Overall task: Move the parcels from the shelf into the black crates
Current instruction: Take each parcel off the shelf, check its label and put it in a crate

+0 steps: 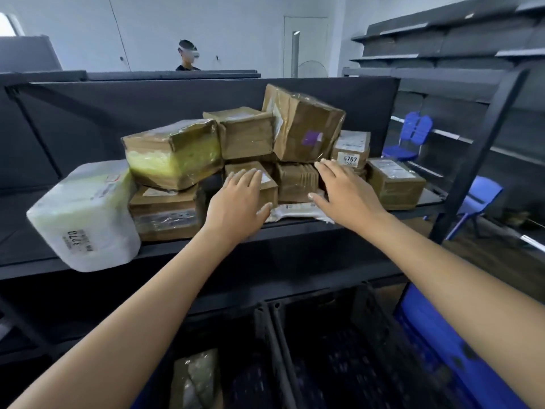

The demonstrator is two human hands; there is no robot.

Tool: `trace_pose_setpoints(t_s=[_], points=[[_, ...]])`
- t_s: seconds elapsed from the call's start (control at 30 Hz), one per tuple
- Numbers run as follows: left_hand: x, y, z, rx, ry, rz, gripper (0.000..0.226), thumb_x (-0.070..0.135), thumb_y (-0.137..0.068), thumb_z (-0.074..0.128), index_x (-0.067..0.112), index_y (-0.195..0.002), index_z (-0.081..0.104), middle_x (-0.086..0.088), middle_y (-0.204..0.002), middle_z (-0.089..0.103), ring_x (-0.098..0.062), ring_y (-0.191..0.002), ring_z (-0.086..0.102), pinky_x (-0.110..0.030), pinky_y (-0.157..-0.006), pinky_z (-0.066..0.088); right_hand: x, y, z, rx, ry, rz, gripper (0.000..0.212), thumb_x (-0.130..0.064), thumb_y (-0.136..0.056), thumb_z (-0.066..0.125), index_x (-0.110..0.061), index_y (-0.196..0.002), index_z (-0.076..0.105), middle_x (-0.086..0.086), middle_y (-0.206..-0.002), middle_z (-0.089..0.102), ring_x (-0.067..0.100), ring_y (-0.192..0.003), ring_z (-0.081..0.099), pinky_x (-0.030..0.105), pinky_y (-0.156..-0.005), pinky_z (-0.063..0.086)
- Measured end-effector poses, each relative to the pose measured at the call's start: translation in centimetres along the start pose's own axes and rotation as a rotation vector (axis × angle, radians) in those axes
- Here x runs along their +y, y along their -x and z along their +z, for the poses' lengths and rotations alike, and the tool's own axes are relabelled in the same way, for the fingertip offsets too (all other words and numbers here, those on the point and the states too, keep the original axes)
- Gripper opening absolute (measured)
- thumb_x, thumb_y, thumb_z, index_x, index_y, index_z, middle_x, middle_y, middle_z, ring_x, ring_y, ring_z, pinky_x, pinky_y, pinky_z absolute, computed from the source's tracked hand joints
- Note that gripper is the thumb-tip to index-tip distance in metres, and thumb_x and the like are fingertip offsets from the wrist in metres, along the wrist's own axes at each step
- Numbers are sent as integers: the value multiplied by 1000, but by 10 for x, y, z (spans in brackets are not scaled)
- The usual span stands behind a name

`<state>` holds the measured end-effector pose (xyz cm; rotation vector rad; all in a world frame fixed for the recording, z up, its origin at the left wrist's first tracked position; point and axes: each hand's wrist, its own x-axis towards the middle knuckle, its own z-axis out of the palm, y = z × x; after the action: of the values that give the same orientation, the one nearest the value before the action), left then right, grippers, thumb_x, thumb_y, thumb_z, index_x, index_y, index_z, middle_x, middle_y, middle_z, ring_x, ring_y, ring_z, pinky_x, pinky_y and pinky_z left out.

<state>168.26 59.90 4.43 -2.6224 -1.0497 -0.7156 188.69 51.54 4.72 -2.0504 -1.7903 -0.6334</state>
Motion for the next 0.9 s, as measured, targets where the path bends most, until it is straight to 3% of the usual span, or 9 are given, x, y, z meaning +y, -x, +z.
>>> trace_pose_setpoints(t_s=[0.43, 0.57, 0.77, 0.9], points=[[65, -137, 50, 24, -18, -106, 68, 39, -92, 53, 6, -147, 28, -7, -152, 34, -22, -143, 24, -35, -115, 24, 170, -99, 30, -41, 5, 35, 70, -40, -90, 57, -11, -146, 27, 5, -152, 32, 24, -138, 30, 38, -103, 39], [58, -172, 56, 47, -40, -162, 69, 38, -91, 53, 6, -146, 28, -8, -152, 33, -24, -143, 25, -37, -115, 24, 188, -129, 41, -77, -21, 35, 72, -41, -91, 57, -10, -147, 26, 6, -153, 30, 24, -140, 27, 38, -106, 36], [36, -228, 56, 77, -54, -236, 69, 41, -89, 58, 7, -143, 30, -10, -147, 39, -27, -138, 32, -44, -101, 42, 194, -184, 56, -55, -46, 16, 72, -40, -89, 60, -10, -145, 27, 8, -151, 33, 25, -139, 30, 40, -102, 40], [22, -257, 59, 76, -31, -228, 84, 46, -86, 60, 7, -148, 18, -12, -147, 40, -29, -137, 35, -45, -99, 43, 193, -215, 68, -81, -114, 19, 83, -46, -85, 64, -11, -147, 22, 7, -152, 32, 26, -138, 32, 43, -101, 42]])
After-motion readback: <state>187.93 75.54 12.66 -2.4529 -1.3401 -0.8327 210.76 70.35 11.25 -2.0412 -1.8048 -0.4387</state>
